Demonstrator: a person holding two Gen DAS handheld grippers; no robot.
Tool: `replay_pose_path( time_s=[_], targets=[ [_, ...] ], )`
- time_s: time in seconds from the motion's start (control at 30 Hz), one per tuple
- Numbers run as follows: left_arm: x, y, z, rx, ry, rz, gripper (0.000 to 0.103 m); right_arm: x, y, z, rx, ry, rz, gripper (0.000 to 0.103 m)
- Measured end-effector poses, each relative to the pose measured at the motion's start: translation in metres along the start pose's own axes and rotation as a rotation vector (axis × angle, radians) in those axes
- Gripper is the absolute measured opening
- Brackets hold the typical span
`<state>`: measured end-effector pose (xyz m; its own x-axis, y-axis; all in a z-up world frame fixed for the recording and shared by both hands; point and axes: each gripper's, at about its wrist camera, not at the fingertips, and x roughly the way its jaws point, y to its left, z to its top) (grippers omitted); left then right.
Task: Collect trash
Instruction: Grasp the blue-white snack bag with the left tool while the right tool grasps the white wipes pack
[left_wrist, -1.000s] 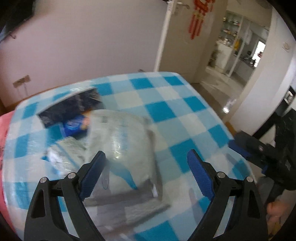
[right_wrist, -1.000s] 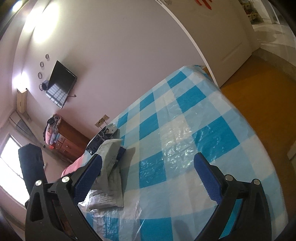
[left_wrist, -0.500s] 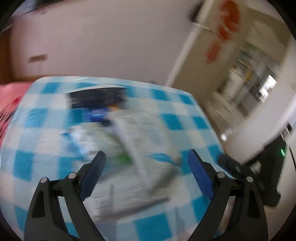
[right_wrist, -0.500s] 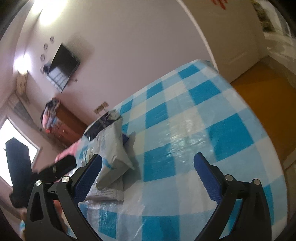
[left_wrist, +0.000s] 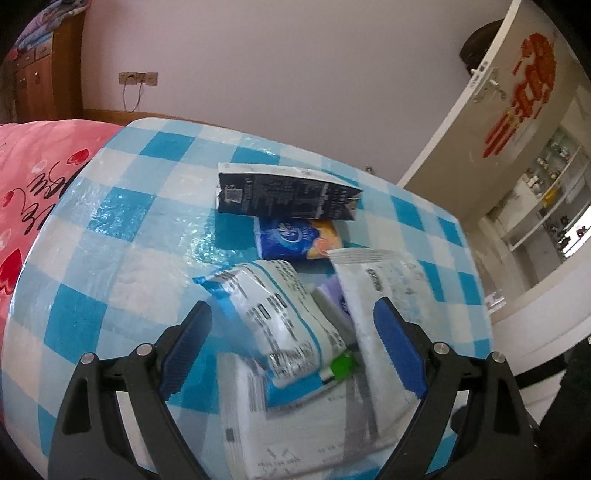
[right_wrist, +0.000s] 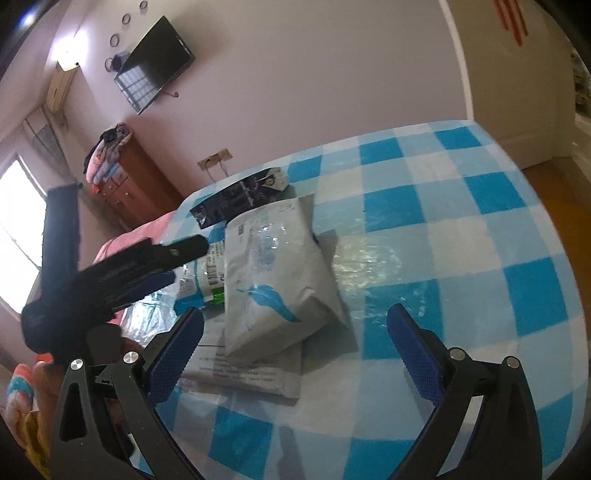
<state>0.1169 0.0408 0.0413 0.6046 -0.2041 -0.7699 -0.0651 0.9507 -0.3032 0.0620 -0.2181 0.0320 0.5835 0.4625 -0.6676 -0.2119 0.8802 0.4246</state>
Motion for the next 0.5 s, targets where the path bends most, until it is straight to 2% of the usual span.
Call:
replay_pose_path(
  time_s=[0.13,0.23,0.33,0.5],
  targets=[
    [0.009,0.002,0.004,0.008,0.005,0.032,0.090,0.009,0.007,0.008,-0.061,-0.001,-0.048,0.098],
    [0.016,0.003,0.006,0.013,0.012,0.046,0.089,0.016,0.011,0.010,-0.091,0.007,-0.044,0.098],
    [0.025,0.008,0.006,0.013,0.040,0.069,0.077,0.025,0.019,0.013,-0.127,0.014,-0.039,0.098],
    [0.030,0.016,0.002,0.011,0.046,0.060,0.076,0.040,0.029,0.017,-0.178,0.027,-0.055,0.098]
  ],
)
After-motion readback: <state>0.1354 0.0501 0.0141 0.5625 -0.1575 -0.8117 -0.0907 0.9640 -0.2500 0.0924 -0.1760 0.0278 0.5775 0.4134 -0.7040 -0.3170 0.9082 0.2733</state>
